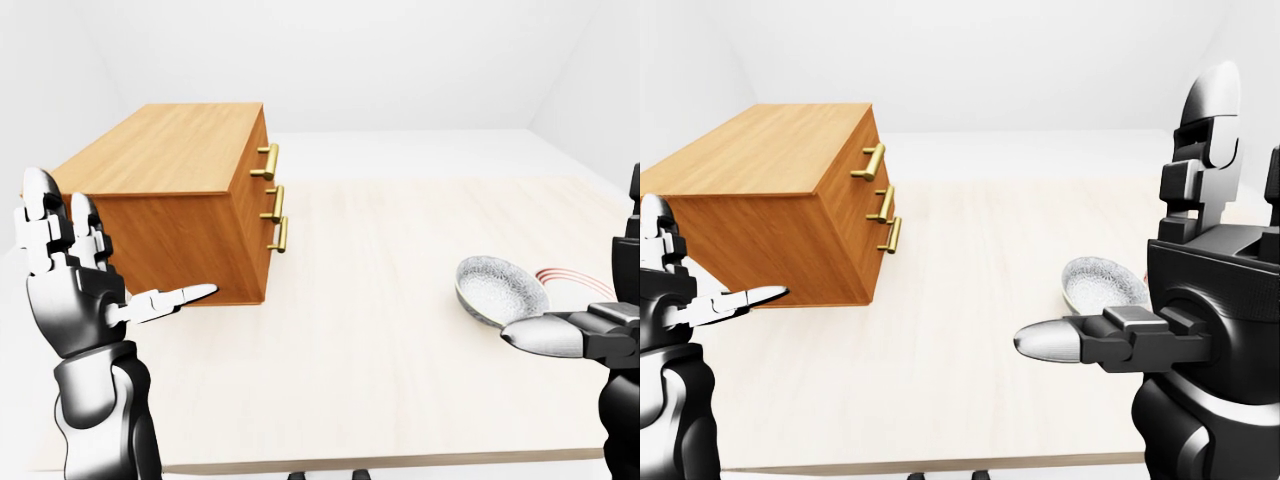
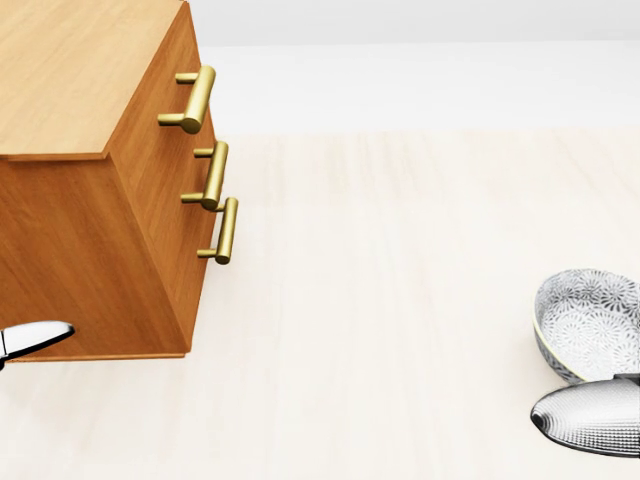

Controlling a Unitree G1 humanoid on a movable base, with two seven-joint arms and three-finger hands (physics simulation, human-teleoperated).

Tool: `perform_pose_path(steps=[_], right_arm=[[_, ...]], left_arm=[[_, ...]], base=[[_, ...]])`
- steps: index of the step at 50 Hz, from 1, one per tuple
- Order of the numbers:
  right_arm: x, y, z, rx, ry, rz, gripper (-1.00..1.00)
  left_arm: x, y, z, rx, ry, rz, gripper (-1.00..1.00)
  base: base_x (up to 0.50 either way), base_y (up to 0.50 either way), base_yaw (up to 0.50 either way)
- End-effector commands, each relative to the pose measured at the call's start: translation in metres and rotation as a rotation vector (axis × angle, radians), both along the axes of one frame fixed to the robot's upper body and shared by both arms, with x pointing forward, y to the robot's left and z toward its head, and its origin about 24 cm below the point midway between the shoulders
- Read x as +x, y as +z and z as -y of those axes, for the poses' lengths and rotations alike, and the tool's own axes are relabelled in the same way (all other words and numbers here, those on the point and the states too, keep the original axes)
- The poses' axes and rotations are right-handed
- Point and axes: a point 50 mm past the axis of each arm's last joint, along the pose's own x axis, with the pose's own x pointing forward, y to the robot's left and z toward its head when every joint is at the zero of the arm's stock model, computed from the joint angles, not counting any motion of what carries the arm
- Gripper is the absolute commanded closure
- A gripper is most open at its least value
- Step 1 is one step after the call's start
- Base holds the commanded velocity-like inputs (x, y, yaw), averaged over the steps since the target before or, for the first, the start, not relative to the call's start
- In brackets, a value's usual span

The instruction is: Put the bowl on top of the cabinet.

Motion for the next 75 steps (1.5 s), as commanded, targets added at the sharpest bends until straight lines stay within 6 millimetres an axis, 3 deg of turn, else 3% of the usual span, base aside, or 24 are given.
perform_pose_path(steps=[1,15,34,39,42,45,49,52,57,64,75], right_arm=[[-0.002,0.001,-0.002,0.009,0.006,0.006,-1.00],[-0.002,0.000,-0.001,0.004,-0.004,0.005,-1.00],[-0.003,0.001,0.001,0.002,-0.012,0.031,-1.00],[-0.010,0.012,0.009,-0.060,-0.069,0.130,-1.00],[-0.003,0.019,0.007,-0.261,-0.153,0.167,-1.00],[0.016,0.012,0.008,-0.374,-0.186,0.092,-1.00],[0.050,-0.012,0.019,-0.556,-0.288,-0.129,-1.00],[0.074,-0.034,0.036,-0.651,-0.350,-0.320,-1.00],[0.097,-0.062,0.063,-0.752,-0.451,-0.556,-1.00],[0.104,-0.082,0.079,-0.832,-0.512,-0.713,-1.00],[0.100,-0.095,0.080,-0.912,-0.521,-0.805,-1.00]], left_arm=[[0.003,-0.002,0.001,-0.007,0.003,-0.007,-1.00],[0.002,-0.002,0.001,-0.007,0.003,-0.005,-1.00],[0.002,-0.003,0.002,-0.007,0.003,-0.010,-1.00],[0.003,-0.003,0.002,-0.005,0.003,-0.011,-1.00],[0.003,-0.003,0.002,-0.005,0.004,-0.012,-1.00],[0.004,-0.003,0.003,-0.004,0.001,-0.015,-1.00],[0.002,-0.002,0.003,-0.002,0.002,-0.007,-1.00],[0.002,-0.001,0.003,-0.001,0.003,-0.005,-1.00],[0.002,-0.001,0.004,0.001,0.002,-0.004,-1.00],[0.002,0.000,0.003,0.002,0.003,0.002,-1.00],[0.002,0.000,0.003,0.002,0.003,0.003,-1.00]], base=[[0.04,0.50,0.00],[0.04,0.50,0.00],[0.00,0.01,0.00],[0.00,0.00,0.00],[0.00,0.00,0.00],[0.00,0.00,0.00],[0.00,0.00,0.00],[0.00,0.00,0.00],[0.00,0.00,0.00],[0.00,0.00,0.00],[0.00,0.00,0.00]])
